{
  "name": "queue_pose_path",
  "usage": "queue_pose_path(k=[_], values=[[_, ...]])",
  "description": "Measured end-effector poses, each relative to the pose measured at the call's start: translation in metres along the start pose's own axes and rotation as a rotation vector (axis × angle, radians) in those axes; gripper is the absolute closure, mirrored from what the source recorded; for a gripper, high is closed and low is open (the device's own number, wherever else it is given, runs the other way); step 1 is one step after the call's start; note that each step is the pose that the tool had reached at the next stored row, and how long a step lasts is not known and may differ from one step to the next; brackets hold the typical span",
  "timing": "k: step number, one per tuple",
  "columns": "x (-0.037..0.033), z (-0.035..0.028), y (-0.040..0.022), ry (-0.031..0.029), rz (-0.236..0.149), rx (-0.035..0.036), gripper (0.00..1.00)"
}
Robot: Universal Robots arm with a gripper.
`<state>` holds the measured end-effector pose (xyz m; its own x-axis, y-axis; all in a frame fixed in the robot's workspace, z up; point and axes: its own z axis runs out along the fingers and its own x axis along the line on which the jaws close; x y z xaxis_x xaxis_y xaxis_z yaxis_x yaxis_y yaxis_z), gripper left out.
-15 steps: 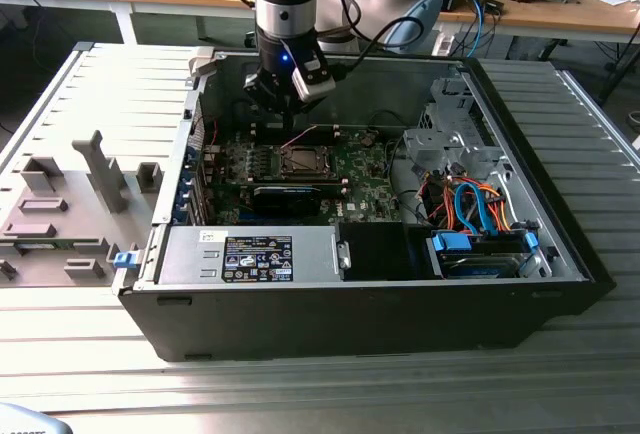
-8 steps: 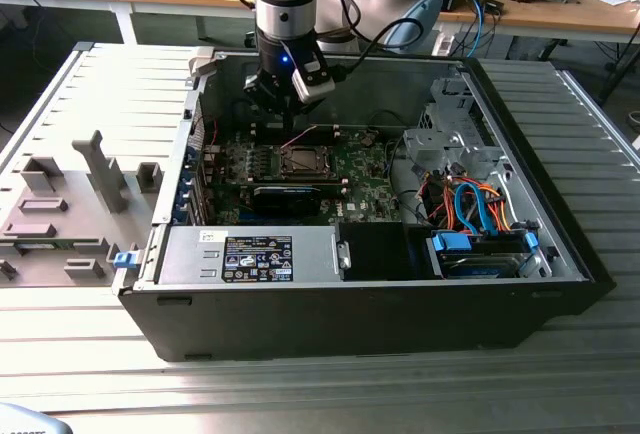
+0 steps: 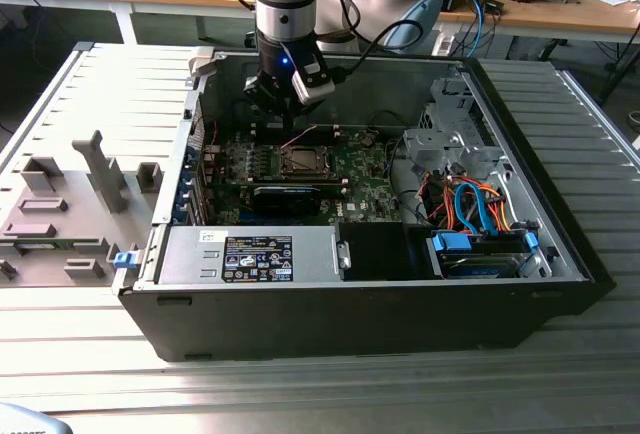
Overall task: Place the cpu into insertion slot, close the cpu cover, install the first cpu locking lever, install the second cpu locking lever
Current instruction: 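Install the first cpu locking lever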
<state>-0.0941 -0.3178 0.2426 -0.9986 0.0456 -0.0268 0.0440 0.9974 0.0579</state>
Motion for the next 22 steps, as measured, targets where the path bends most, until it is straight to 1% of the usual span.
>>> queue_pose_path(k=[22], values=[[0.0001,0.0039,-0.0002,0.0000,0.000,0.0000,0.89]])
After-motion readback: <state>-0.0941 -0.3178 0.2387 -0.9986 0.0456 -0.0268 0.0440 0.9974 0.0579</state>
